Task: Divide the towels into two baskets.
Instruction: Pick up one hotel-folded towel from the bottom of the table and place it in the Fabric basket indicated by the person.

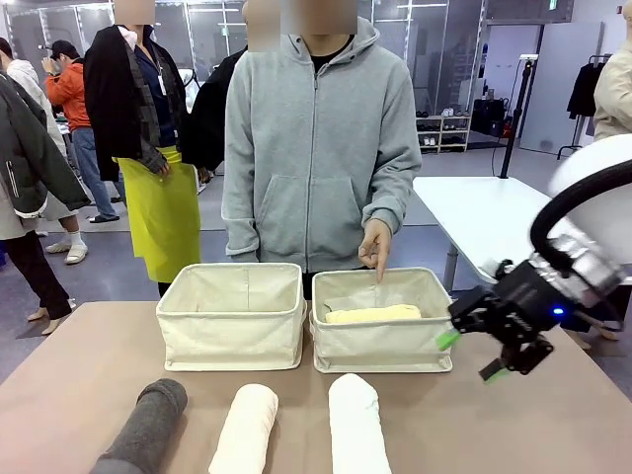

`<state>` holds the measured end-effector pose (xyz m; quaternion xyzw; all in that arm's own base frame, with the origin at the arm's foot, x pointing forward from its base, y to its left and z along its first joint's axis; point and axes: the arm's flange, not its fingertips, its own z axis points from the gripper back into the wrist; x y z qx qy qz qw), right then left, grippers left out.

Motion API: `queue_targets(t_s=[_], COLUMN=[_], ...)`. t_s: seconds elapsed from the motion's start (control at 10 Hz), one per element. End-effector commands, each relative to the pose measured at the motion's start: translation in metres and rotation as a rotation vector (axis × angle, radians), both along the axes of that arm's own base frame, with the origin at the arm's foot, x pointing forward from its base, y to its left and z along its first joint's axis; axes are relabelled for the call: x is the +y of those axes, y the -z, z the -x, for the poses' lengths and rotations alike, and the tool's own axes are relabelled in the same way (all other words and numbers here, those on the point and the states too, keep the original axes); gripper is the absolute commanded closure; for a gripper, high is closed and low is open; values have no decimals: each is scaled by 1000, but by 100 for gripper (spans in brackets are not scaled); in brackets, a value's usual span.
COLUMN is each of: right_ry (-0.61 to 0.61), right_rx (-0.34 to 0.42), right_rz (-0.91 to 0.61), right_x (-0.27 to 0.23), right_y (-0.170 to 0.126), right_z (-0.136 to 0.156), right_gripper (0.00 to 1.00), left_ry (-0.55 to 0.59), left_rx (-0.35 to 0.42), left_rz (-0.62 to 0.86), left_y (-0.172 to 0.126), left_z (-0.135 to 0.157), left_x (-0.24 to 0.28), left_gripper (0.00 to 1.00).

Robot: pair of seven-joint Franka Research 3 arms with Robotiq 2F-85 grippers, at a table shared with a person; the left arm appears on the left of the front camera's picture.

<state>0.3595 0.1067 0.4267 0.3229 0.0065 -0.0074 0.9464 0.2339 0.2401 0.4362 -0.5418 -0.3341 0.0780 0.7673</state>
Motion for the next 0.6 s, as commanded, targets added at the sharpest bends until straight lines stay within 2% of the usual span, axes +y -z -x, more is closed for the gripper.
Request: queue_targets(t_s=[0.0, 0.4, 0.5], right_ry=[41, 64, 60], right_rx=[-10, -95, -95], right_rz=[75, 226, 276], right_x=[42, 114, 127], right_y=[10, 29, 34], right_z=[1, 5, 2], right_gripper=[0, 0, 0], left_ry=[5, 5, 5], left_rx=[-21, -21, -21], left_rz=[10, 10, 10], left_y=[-1, -1, -1], left_z=[2, 2, 2], left_x=[2, 2, 2], left_gripper=[0, 0, 0])
